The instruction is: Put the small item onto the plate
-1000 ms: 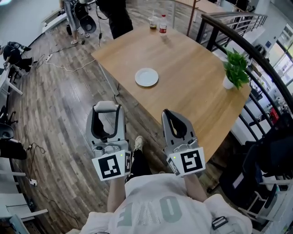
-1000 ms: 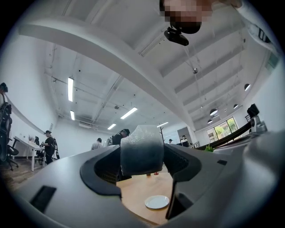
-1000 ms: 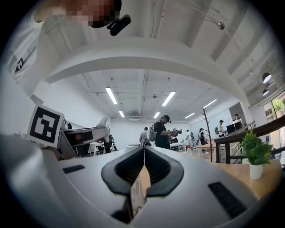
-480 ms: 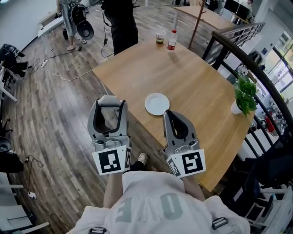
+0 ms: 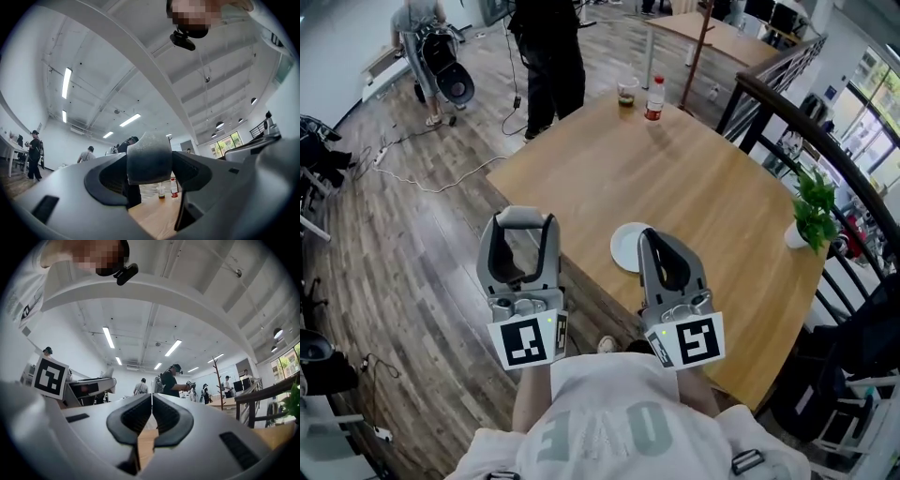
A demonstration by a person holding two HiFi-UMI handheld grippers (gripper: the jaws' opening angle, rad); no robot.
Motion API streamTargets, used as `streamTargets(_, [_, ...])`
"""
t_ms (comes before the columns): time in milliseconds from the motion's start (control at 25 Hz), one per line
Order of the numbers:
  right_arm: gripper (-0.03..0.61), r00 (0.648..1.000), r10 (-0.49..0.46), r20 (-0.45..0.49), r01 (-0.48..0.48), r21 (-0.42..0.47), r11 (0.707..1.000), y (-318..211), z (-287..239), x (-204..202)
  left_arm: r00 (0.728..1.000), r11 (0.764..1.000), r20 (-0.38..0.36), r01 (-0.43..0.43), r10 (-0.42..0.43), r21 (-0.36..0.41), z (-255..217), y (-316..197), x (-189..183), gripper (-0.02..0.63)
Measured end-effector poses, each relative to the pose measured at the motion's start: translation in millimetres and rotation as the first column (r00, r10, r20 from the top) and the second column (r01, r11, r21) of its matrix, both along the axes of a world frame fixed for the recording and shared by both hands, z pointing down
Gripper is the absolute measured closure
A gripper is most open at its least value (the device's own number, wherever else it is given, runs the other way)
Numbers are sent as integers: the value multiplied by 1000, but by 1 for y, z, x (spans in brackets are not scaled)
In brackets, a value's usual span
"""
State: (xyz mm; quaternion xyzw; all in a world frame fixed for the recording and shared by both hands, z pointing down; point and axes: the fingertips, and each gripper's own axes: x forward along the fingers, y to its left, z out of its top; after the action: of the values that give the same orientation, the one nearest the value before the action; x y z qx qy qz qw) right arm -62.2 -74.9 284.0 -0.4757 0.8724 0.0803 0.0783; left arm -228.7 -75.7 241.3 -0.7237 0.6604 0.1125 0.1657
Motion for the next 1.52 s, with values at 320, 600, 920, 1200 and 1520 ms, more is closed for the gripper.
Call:
streamTargets(320, [560, 1000, 19, -20, -19, -38, 999, -30, 5, -2, 998, 994, -13, -66, 65, -83, 20, -30, 15, 308])
streamTargets(600, [560, 1000, 15, 8, -15, -44, 999, -46, -21, 21, 994, 988, 15, -106, 108, -110, 1, -39, 62, 308])
streamTargets(920, [560, 999, 37, 3, -37, -64, 997, -70, -19, 35, 990, 978, 37, -132, 140, -164, 11, -72, 83, 308])
streamTargets(1200, [560, 993, 115, 20, -112, -112, 987, -82, -4, 62, 960, 944, 145, -193, 237, -269, 38, -89, 114, 308])
streamTargets(1520, [560, 976, 217, 34, -203, -230, 952, -88, 38, 105, 858, 786, 263, -227, 441, -576, 126, -118, 170, 308])
